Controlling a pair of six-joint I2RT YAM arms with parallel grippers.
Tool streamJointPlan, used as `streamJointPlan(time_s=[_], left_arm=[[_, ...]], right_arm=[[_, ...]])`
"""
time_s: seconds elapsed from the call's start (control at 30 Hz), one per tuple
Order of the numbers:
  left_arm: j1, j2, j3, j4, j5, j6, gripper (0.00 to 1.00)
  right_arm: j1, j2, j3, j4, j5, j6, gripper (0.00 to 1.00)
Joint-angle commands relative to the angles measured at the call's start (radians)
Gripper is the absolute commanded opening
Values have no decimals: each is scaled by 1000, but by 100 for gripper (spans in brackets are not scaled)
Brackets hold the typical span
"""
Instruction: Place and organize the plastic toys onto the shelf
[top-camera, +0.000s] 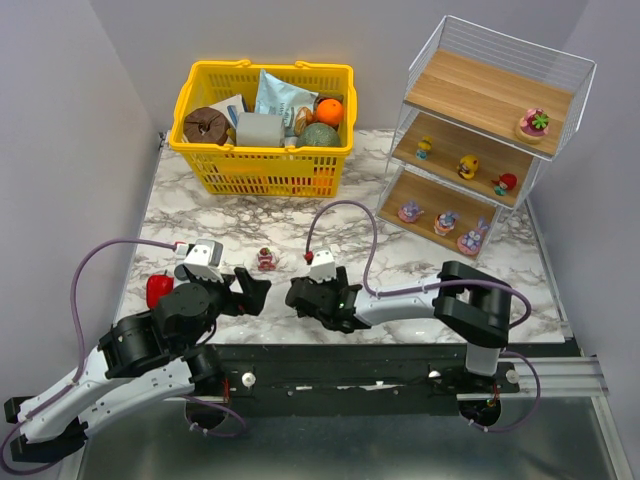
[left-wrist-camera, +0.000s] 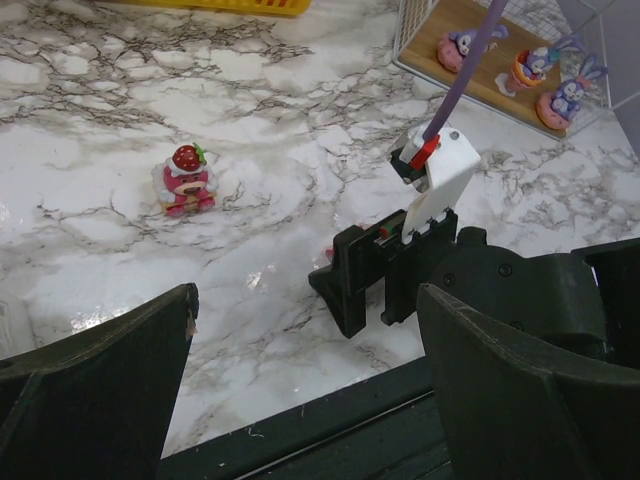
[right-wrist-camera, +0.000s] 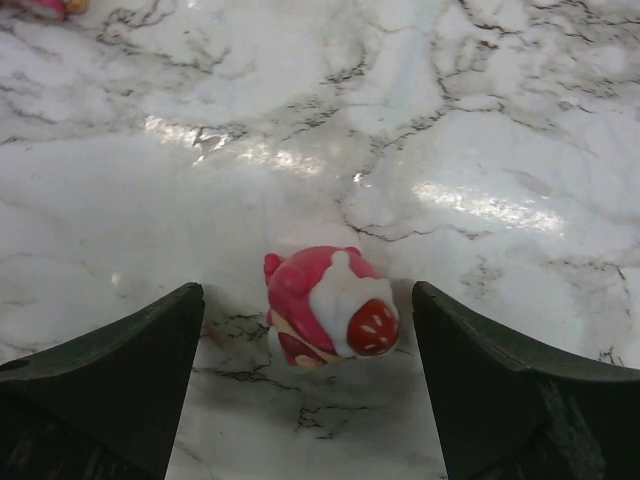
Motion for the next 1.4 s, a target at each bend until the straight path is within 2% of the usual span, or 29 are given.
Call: streamJointPlan(time_s=[0.0,0.13,0.23,0.3,0.37,0.63,0.77,1.1,1.13,1.17,1.37], left_arm=[[-5,-10,-8,-1,-10,-5,99],[-7,-12,-8,-3,-10,-5,99],[-7,-12,-8,0,-9,-5,99],[-7,-10,-8,-1,-9,-5,99],[-7,-12,-8,-1,-10,-5,99],[-8,-13,-8,2,-7,-4,99],[-8,-18,-6,2,-7,-2,99],[-8,-21,-9,2,-7,-4,99],[-10,-20,-9,2,-7,-4,99],[-10,-21,-9,2,-7,-4,99],[-10,-18,-8,2,-9,-4,99]], right_arm=[[-3,72,19,-209,92,222,91],[1,97,37,-301,113,400,90],[15,157,118,-385,119,478,89],[18,225,220,-520,121,541,91],[23,253,261,-586,124,596,92],[38,278,250,-651,86,734,87],[49,283,238,-653,81,776,78],[57,286,272,-591,89,699,52],[57,280,272,-593,95,698,50],[55,274,269,-593,100,692,43],[31,159,226,-577,165,592,28]])
